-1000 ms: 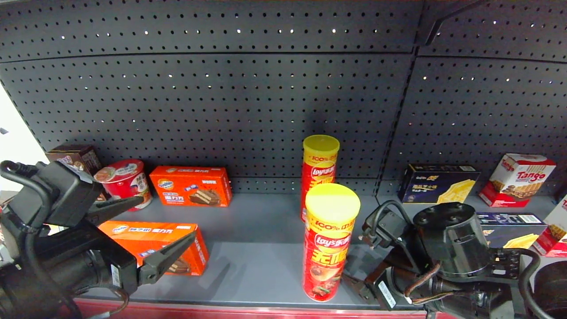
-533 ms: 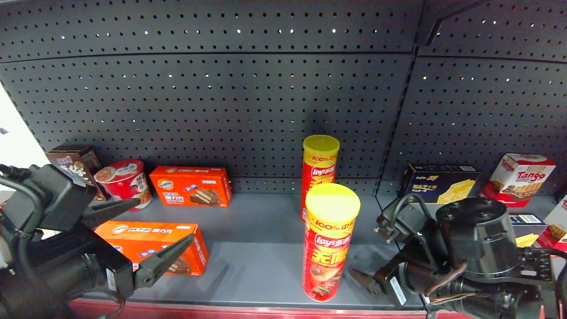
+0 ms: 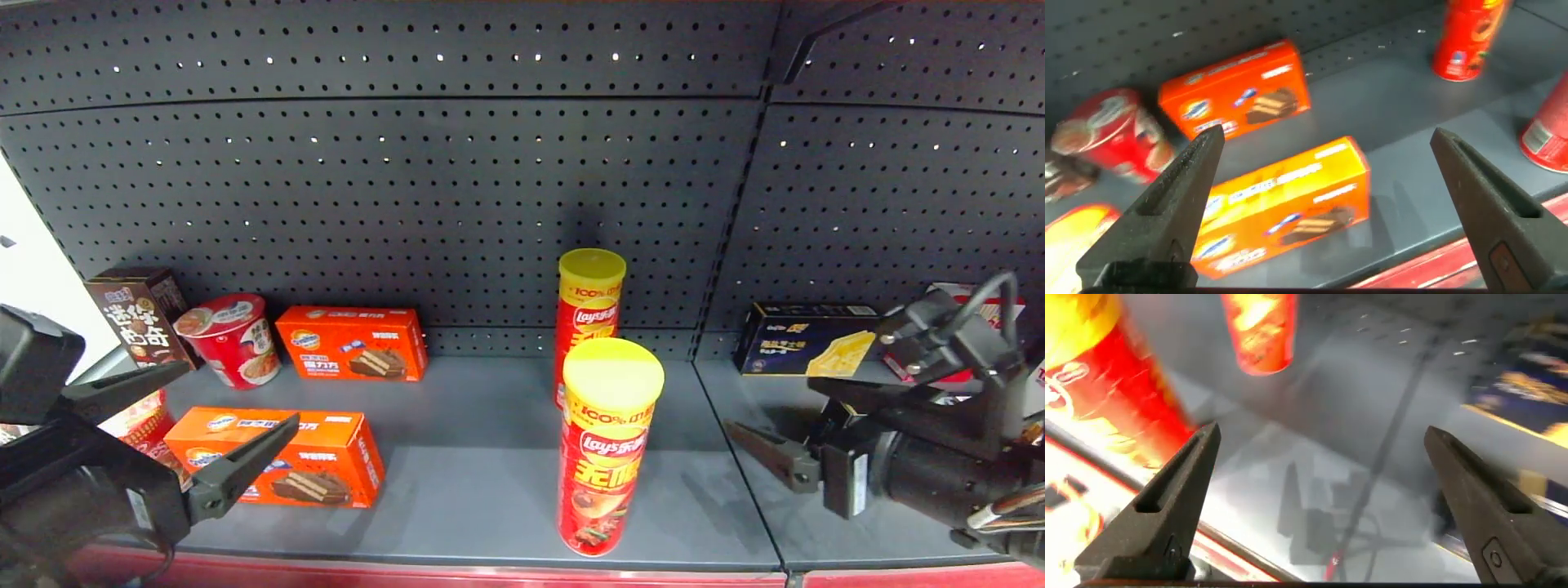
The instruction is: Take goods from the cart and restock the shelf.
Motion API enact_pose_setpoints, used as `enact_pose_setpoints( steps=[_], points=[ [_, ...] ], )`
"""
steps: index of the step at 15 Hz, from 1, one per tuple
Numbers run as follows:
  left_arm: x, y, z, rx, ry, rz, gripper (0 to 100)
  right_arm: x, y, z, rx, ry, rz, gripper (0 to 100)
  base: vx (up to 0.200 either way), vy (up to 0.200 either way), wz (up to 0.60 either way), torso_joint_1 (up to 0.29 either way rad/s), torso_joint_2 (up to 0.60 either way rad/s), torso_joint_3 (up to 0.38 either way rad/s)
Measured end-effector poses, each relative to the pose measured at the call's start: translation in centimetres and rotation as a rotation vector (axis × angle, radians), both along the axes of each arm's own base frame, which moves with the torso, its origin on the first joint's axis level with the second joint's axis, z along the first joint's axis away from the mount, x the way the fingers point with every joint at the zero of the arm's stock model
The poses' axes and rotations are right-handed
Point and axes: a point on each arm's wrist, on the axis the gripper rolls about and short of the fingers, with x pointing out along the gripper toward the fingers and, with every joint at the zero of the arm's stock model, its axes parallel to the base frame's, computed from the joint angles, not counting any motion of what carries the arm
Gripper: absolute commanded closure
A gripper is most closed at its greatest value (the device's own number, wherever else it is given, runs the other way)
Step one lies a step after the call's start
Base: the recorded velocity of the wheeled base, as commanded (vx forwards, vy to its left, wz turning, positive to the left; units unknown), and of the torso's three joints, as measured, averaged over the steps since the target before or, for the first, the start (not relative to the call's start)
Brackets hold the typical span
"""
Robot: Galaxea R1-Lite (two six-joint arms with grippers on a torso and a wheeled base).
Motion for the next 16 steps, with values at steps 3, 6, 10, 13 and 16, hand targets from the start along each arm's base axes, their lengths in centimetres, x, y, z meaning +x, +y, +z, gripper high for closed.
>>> enact_pose_setpoints(
  steps=[3, 6, 10, 13, 16],
  points=[
    [-1.5, 1.5, -0.4, -0.055, -0.013, 0.093, 0, -1.5, -3.6, 0.2, 0.039, -0.042, -0.110, 0, 0.000, 0.000, 0.00, 0.000, 0.00, 0.000],
    [-3.5, 2.4, -1.8, -0.066, -0.022, 0.148, 0, -3.3, -6.1, -0.4, 0.058, -0.074, -0.192, 0, 0.000, 0.000, 0.00, 0.000, 0.00, 0.000],
    [-6.4, 3.2, -3.8, -0.070, -0.046, 0.203, 0, -5.5, -8.6, -0.4, 0.089, -0.149, -0.315, 0, 0.000, 0.000, 0.00, 0.000, 0.00, 0.000],
    [-8.6, 3.6, -5.3, -0.055, -0.015, 0.250, 0, -7.5, -9.6, -1.3, 0.095, -0.187, -0.391, 0, 0.000, 0.000, 0.00, 0.000, 0.00, 0.000],
    [-11.0, 4.0, -6.9, -0.039, 0.021, 0.287, 0, -9.2, -10.4, -2.8, 0.091, -0.206, -0.464, 0, 0.000, 0.000, 0.00, 0.000, 0.00, 0.000]
  ],
)
